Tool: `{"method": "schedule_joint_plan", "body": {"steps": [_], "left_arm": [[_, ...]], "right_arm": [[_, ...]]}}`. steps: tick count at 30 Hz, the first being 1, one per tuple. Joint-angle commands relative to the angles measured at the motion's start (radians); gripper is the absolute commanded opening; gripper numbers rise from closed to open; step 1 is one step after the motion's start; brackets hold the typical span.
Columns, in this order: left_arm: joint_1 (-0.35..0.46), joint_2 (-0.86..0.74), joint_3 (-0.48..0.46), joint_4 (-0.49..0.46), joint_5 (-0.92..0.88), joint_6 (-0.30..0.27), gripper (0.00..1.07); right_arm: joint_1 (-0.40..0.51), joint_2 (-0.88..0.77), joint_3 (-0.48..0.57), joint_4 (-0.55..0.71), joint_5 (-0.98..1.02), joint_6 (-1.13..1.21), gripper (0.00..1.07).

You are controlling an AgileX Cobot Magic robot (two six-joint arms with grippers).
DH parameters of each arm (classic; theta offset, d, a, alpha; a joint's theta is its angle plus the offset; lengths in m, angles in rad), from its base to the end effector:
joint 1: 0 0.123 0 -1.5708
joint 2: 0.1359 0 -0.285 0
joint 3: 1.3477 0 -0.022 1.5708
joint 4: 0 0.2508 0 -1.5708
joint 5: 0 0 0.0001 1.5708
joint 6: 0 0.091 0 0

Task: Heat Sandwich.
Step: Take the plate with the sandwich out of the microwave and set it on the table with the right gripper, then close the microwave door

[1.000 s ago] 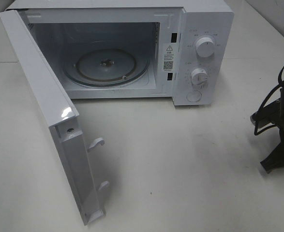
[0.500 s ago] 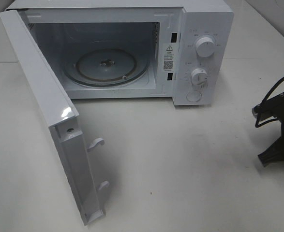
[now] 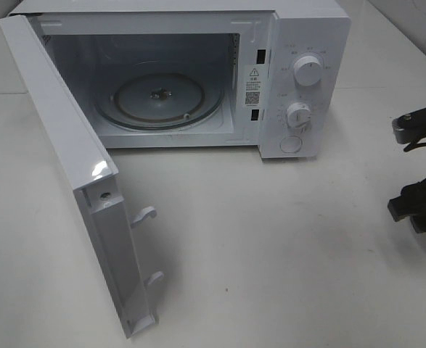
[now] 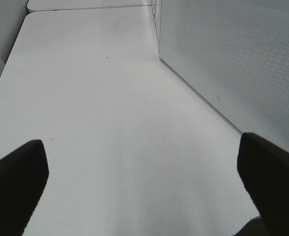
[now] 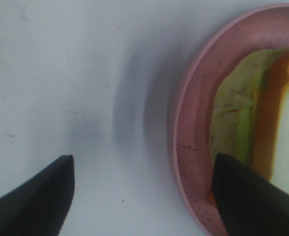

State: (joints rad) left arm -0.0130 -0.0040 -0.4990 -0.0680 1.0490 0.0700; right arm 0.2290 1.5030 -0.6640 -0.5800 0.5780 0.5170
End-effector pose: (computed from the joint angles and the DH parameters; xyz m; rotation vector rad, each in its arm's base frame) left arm -0.0050 -0.0053 0.2781 0.0869 2.0262 -0.0452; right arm 0.2446 0.0290 0.1697 -0.2274 2.7577 -0.3664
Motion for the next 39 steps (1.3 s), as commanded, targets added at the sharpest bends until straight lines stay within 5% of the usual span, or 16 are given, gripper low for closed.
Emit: {"method": "schedule_joint_plan", "body": {"steps": [1,8,33,39], "left_arm": [[0.002,-0.028,0.005,-0.001,-0.013,0.0,1.0],[0.002,-0.028,0.005,-0.001,-0.013,0.0,1.0],[0.002,-0.028,0.005,-0.001,-0.013,0.0,1.0],[0.002,-0.028,0.005,-0.001,-0.013,0.0,1.0]], "right_arm": [[-0.005,-0.076,-0.003,0.103,0.044,-0.117,0.81],[-0.005,-0.24,-0.003,0.263,0.103,-0.255,0.8],[-0.005,-0.694,0.0,0.333,0.366,-0.344,0.76],[-0.005,-0.84,0.066,0.335,0.366,-0.366,0.76]]}}
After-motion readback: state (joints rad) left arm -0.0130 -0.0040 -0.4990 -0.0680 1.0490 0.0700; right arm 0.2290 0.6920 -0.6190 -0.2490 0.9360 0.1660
